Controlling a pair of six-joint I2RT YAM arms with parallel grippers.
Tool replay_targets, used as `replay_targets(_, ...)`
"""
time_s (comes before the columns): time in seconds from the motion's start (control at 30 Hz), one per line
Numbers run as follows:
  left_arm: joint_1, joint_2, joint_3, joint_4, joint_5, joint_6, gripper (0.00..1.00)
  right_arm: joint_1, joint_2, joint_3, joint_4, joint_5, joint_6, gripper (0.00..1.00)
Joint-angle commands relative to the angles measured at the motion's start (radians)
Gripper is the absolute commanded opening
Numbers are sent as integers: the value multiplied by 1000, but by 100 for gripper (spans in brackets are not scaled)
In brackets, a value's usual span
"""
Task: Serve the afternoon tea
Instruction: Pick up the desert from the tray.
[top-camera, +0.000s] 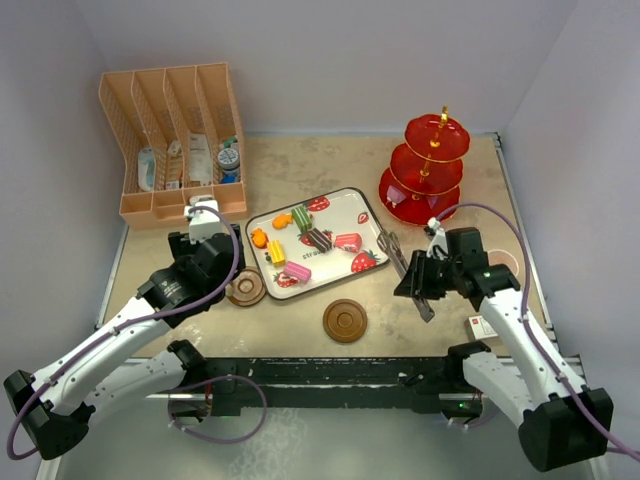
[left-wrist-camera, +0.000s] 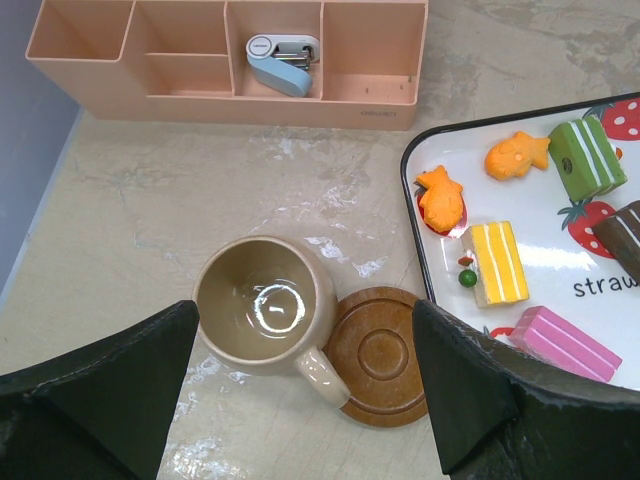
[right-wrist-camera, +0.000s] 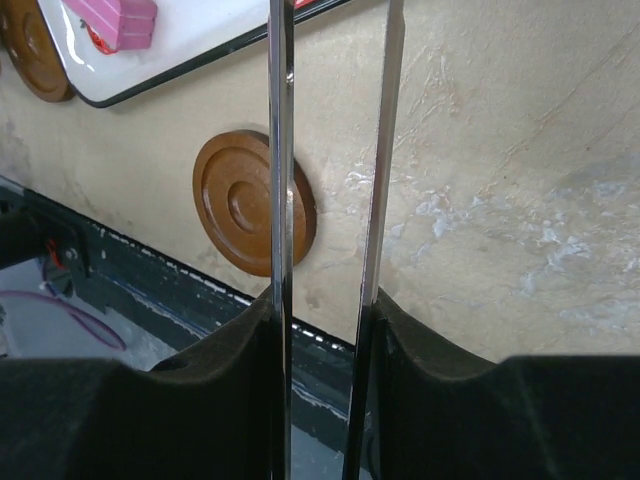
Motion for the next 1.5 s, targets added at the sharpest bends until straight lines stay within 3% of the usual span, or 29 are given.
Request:
replay_targets(0.0,2,-8,19,17,-9,10,85,82,16,91,34,126,30,37)
replay_targets(0.1,3,-10,19,15,-11,8,85,158,62,126,16,204,24,37)
replay_targets(0.33,2,-13,18,14,-19,5,85,269,144,173,44,228,32,35)
replay_targets(0.67,2,-35,16,16,-27,3,85,298,233,168,141,168,44,33)
replay_targets(1.13,3,-24,17,14,-28,2,85,300,336,208,161,286,41,30)
replay_targets(1.47,3,-18,17,14,-30,2,85,300,418,235,180,285,30,30)
